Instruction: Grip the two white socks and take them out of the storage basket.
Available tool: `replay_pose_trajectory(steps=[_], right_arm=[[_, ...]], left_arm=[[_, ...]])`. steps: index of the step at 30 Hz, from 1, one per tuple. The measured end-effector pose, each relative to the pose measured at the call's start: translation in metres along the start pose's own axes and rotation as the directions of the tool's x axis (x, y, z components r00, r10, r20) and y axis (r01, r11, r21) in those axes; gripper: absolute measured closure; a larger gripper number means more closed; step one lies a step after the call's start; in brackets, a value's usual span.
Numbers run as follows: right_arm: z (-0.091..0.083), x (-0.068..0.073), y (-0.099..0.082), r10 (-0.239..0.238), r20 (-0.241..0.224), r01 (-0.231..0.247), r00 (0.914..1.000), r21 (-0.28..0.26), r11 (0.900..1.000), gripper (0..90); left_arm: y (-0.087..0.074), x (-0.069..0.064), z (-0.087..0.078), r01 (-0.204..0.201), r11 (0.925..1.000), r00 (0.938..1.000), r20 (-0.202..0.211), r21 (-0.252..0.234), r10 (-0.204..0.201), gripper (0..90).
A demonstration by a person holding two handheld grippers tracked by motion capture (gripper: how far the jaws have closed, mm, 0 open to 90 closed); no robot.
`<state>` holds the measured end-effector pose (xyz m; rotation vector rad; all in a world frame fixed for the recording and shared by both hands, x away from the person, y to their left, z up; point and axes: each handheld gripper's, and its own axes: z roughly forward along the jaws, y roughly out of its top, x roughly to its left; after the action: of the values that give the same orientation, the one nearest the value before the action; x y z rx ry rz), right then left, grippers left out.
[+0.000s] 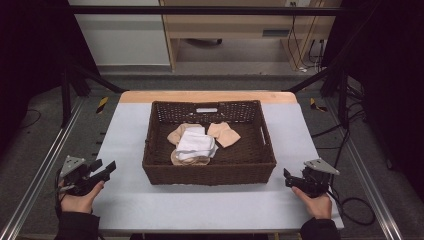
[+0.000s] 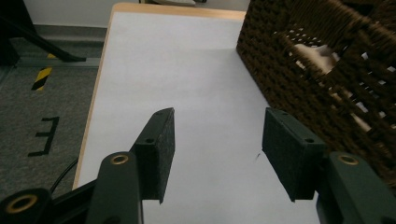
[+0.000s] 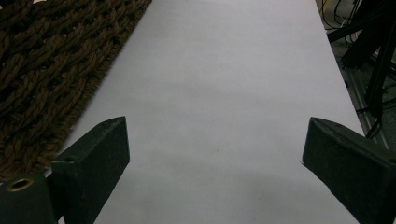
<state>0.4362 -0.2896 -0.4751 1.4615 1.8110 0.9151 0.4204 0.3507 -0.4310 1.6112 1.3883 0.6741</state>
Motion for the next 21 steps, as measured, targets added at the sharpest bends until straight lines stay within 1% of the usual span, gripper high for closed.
replay_pose_trajectory(steps=[6,7,10,12,15,19,21], right_arm=[[-0.002,0.0,0.0,-0.004,0.002,0.004,1.0,-0.012,0.9999,7.7],[-0.002,0.001,0.0,-0.005,0.003,0.005,1.0,-0.012,0.9999,7.6],[-0.001,0.002,0.0,-0.011,0.003,0.011,0.9999,-0.014,0.9998,7.6],[-0.001,0.002,0.0,-0.012,0.001,0.012,0.9999,-0.013,0.9998,7.6],[0.0,0.002,0.0,-0.011,-0.003,0.011,0.9999,-0.012,0.9999,7.6],[0.001,0.002,0.0,-0.005,-0.005,0.005,1.0,-0.013,0.9999,7.6],[0.001,0.002,0.0,-0.012,0.003,0.012,0.9999,-0.008,0.9999,7.6]], left_arm=[[0.012,-0.006,-0.004,-0.006,0.9992,1.0,0.008,-0.04,0.006,44.5],[0.012,-0.006,-0.004,-0.006,0.9992,1.0,0.008,-0.04,0.006,44.5],[0.018,-0.01,-0.006,-0.013,0.9984,0.9998,0.014,-0.055,0.013,43.6],[0.022,-0.014,-0.008,-0.024,0.9973,0.9995,0.019,-0.069,0.025,43.0],[0.028,-0.02,-0.009,-0.027,0.9961,0.999,0.033,-0.084,0.03,41.1],[0.033,-0.024,-0.01,-0.031,0.9953,0.9986,0.039,-0.092,0.035,39.7],[0.039,-0.027,-0.01,-0.032,0.9941,0.9983,0.046,-0.104,0.037,39.1]])
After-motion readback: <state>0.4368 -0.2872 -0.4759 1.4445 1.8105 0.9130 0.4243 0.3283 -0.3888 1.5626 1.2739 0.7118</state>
